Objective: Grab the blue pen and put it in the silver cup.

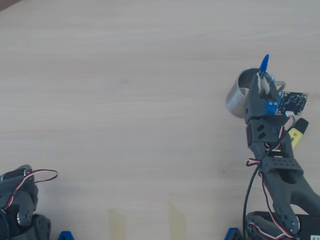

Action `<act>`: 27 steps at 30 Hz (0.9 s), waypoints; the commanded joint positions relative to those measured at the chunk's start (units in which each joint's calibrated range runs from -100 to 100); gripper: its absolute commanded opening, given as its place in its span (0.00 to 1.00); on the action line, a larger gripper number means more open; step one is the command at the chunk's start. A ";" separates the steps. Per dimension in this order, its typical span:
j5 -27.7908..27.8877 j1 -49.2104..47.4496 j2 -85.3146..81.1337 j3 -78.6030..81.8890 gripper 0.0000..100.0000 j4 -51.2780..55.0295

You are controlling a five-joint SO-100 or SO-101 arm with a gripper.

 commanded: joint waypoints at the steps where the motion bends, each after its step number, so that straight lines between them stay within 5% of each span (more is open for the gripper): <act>1: 0.40 0.17 -0.42 -0.27 0.02 -0.28; 27: 0.09 -0.18 -1.00 2.90 0.02 -0.03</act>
